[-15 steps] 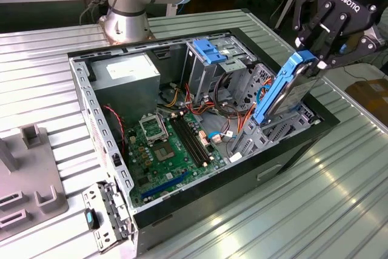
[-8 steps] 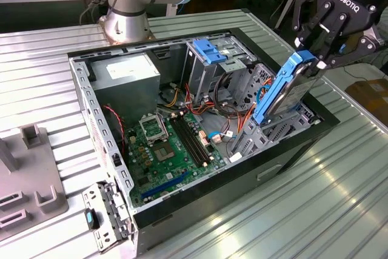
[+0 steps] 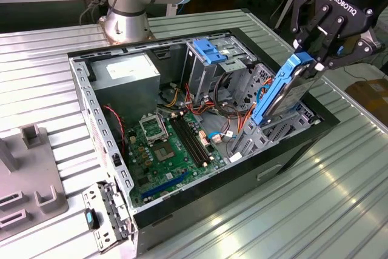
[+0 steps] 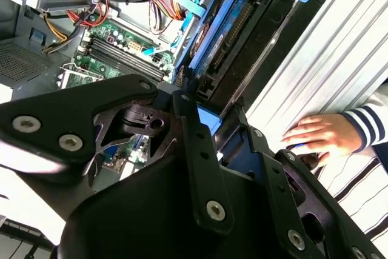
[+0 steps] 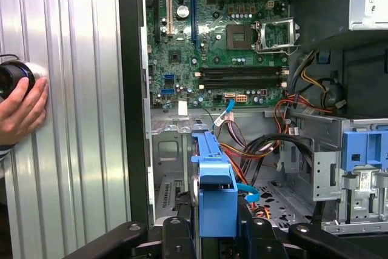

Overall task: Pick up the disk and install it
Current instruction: 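Pick up the disk, then insert the disk into the insertion slot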

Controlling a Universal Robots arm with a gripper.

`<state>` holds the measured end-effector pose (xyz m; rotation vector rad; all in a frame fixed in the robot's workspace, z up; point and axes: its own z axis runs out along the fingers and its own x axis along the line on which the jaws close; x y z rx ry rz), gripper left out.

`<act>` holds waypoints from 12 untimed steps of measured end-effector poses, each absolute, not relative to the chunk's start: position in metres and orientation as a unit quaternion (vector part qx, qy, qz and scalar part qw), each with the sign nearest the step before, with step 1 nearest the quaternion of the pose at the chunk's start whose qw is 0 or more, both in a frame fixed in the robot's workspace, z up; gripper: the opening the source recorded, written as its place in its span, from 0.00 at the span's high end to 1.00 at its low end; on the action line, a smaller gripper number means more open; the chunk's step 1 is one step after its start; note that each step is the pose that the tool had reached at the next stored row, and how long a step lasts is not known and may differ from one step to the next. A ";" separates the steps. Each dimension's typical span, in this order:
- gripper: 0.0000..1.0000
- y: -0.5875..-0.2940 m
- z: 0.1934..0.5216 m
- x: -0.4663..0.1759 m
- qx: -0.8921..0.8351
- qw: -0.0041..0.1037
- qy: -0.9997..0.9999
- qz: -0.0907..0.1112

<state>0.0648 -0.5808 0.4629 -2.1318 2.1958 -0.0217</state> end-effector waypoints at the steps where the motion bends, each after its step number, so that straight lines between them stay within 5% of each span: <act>1: 0.63 -0.581 0.463 0.065 -0.696 0.041 0.717 -0.007; 12: 0.63 -0.581 0.439 0.065 -0.696 0.041 0.717 -0.007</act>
